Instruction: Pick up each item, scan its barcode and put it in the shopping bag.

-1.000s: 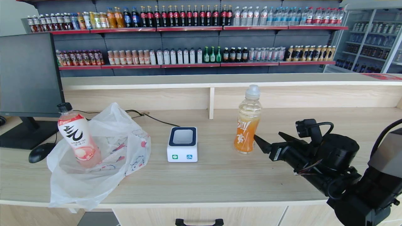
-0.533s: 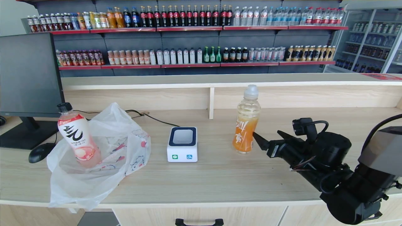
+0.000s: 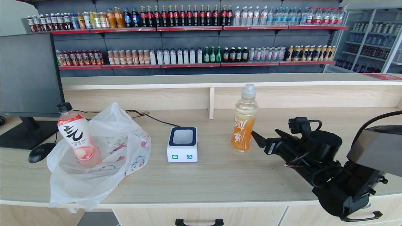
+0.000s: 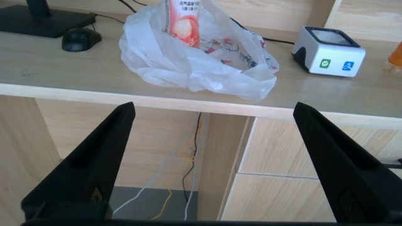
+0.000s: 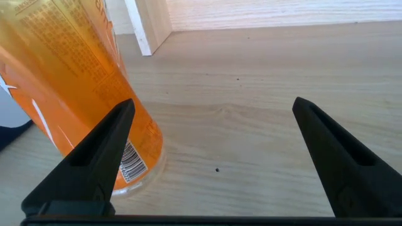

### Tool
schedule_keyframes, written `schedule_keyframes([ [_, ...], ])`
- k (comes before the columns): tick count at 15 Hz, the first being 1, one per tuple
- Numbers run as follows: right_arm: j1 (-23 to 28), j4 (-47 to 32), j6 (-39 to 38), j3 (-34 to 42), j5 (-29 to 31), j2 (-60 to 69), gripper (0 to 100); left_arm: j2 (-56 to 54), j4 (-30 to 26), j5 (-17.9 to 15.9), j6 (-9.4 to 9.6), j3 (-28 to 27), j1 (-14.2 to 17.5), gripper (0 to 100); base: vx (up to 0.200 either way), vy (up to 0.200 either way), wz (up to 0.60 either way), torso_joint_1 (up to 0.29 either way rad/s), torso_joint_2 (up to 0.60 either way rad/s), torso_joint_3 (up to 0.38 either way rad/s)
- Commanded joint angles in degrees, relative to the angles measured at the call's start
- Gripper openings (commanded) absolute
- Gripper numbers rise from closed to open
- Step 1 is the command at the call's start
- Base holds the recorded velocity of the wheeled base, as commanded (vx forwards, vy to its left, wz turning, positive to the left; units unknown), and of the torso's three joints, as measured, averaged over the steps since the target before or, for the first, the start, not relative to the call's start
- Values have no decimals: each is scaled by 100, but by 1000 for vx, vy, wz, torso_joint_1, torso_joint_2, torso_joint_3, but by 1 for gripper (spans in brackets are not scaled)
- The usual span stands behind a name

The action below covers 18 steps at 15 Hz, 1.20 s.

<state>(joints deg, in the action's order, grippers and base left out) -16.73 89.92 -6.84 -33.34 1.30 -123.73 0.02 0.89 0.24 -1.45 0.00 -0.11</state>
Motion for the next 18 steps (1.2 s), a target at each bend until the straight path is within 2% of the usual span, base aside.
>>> schedule_keyframes([
  [1,29,8,7,-15,1,-37,100,-2,-1,2,-4,0,2,100,0,0,0,0,0,0],
  [9,-279,8,7,56,10,130,100,-2,-36,2,48,0,2,100,0,0,0,0,0,0],
  [14,-788,8,-2,56,10,86,100,-2,-36,-7,48,0,2,100,0,0,0,0,0,0],
  [18,-771,8,-2,47,10,139,100,-2,-36,2,48,0,2,100,0,0,0,0,0,0],
])
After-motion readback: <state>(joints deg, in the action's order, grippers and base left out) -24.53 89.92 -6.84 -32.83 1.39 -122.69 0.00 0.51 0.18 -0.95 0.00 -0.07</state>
